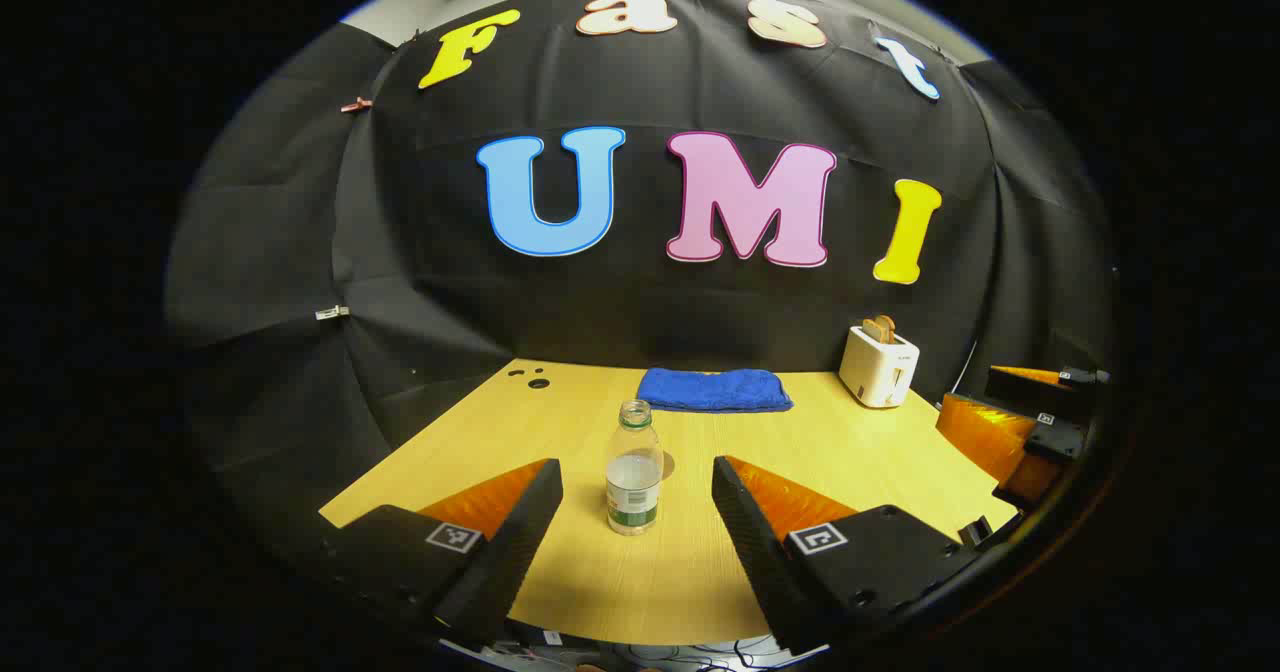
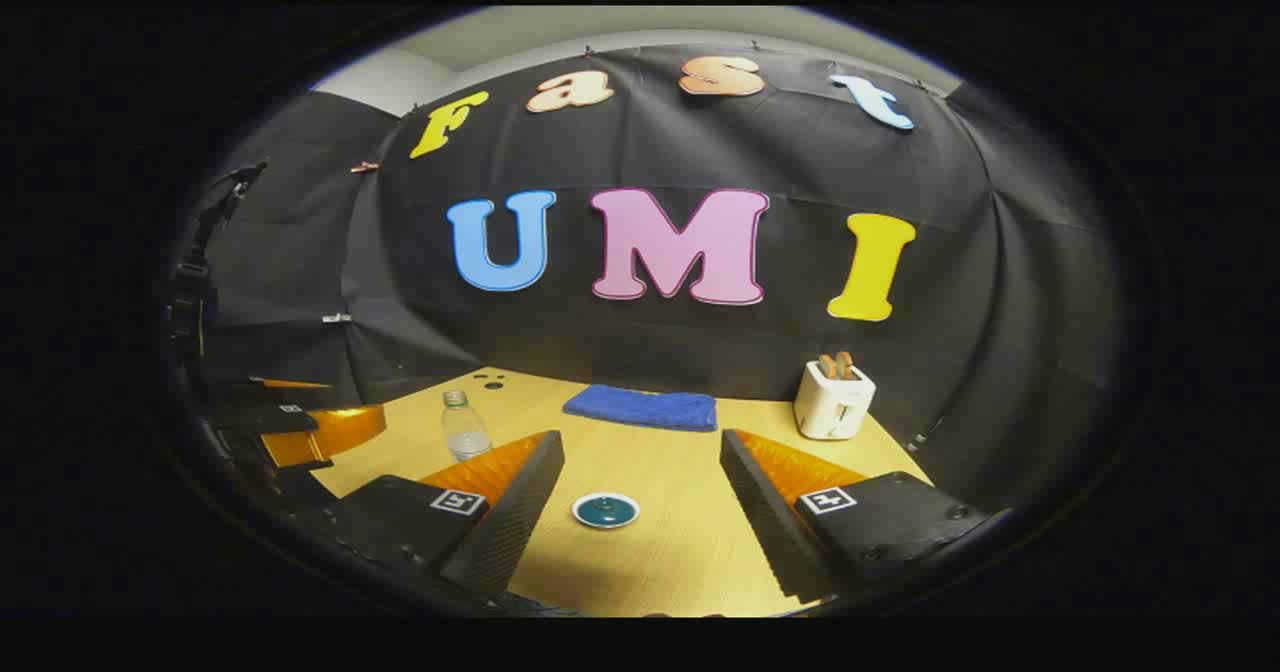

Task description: Open the teacup lid with one hand, grasp the water bottle and pour water into the teacup with the other hand; after pouring, place the water bottle on the coaster and then close the teacup lid.

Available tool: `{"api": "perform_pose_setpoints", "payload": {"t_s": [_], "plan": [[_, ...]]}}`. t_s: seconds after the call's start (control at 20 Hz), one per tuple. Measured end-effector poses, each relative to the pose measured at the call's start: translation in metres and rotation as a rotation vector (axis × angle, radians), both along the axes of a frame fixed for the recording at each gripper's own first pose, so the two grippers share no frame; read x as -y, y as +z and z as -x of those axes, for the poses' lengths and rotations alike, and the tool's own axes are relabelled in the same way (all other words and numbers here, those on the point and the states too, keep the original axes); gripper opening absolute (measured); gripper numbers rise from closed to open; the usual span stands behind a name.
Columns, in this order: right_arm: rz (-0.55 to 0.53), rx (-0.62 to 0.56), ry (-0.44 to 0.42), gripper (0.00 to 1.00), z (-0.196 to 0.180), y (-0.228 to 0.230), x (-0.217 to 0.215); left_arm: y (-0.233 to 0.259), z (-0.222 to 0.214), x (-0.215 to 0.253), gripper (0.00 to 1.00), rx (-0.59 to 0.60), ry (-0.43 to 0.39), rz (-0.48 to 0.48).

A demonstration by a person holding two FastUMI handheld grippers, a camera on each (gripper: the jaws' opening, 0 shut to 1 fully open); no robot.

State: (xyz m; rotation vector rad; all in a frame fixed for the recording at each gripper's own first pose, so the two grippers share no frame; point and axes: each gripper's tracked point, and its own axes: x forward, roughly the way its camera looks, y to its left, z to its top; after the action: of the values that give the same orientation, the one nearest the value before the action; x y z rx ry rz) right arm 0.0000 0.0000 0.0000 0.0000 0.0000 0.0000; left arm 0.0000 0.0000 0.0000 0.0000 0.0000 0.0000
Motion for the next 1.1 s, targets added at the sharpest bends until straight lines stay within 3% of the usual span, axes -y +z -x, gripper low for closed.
{"api": "perform_pose_setpoints", "payload": {"t_s": [0.5, 1.1], "plan": [[-0.009, -0.056, 0.001, 0.98, -0.015, -0.014, -0.015, -0.007, -0.016, -0.027, 0.96, -0.025, 0.019, 0.023], [-0.044, -0.091, 0.01, 0.98, -0.047, -0.034, -0.033, -0.013, -0.045, -0.028, 0.96, -0.047, -0.03, -0.024]]}}
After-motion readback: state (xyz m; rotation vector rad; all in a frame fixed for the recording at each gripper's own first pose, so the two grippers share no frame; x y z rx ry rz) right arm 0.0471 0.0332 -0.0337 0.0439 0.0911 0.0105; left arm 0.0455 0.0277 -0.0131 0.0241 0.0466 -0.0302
